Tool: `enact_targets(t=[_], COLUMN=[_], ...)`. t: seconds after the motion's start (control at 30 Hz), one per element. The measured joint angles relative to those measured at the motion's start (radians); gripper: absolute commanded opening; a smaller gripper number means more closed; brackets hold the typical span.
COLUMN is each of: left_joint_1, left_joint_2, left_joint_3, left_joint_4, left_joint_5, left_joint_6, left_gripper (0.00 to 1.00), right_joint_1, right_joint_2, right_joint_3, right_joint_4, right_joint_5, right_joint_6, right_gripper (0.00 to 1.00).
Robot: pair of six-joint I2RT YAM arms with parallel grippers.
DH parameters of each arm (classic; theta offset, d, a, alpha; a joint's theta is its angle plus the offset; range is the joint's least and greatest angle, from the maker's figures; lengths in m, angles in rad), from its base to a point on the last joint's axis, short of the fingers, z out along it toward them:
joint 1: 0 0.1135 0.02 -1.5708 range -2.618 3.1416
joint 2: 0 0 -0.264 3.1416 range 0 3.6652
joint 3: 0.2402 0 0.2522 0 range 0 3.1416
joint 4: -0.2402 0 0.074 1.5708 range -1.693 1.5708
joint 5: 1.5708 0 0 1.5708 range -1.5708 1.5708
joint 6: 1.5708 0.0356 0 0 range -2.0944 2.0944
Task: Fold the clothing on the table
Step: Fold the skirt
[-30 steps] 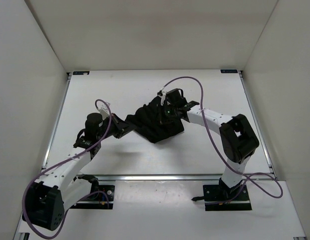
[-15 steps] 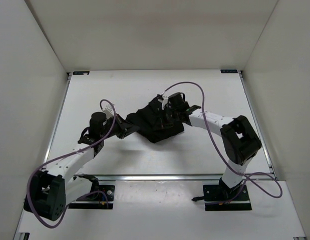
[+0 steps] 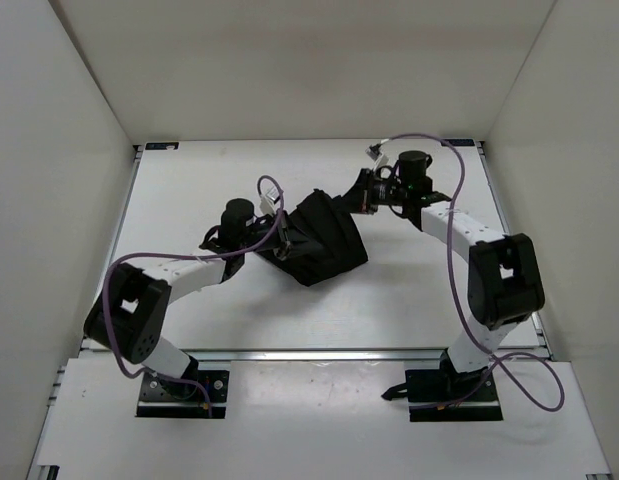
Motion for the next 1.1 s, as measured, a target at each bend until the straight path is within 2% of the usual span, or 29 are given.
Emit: enact_targets(t=[0.13, 0.23, 0.4, 0.6, 0.77, 0.87, 1.0, 1.1], left_joint_1=[-0.029, -0.052, -0.087, -0.085, -0.092, -0.082, -0.049, -0.043], left_joint_2=[0.083, 0.108, 0.108, 0.119, 0.126, 0.039, -0.198, -0.347], left_joint_3=[-0.004, -0.046, -0.064, -0.074, -0.073, -0.1, -0.101, -0.059], left_joint_4=[0.02, -0.019, -0.25, -0.342, -0.384, -0.444, -0.557, -0.564], left_joint_5=[0.039, 0.012, -0.195, -0.408, -0.482, -0.518, -0.573, -0.596], left_joint_6=[0.013, 0.059, 0.202, 0.254, 0.255, 0.256, 0.263, 0.265], left_gripper=[0.0, 0.0, 0.0, 0.0, 0.0, 0.0, 0.0, 0.0], right_joint_1=[0.01, 0.034, 0.091, 0.091, 0.018, -0.021, -0.043, -0.017], right_joint_2=[0.112, 0.181, 0.293, 0.304, 0.327, 0.326, 0.304, 0.253], right_joint_3=[-0.051, -0.037, 0.077, 0.068, 0.042, 0.034, 0.058, 0.103], right_joint_4=[0.011, -0.034, -0.177, -0.19, -0.177, -0.169, -0.175, -0.182], right_joint_5=[-0.066, -0.05, 0.081, 0.145, 0.14, 0.126, 0.109, 0.101], right_joint_6=[0.012, -0.036, -0.154, -0.191, -0.192, -0.187, -0.18, -0.178], right_gripper=[0.0, 0.0, 0.0, 0.0, 0.0, 0.0, 0.0, 0.0])
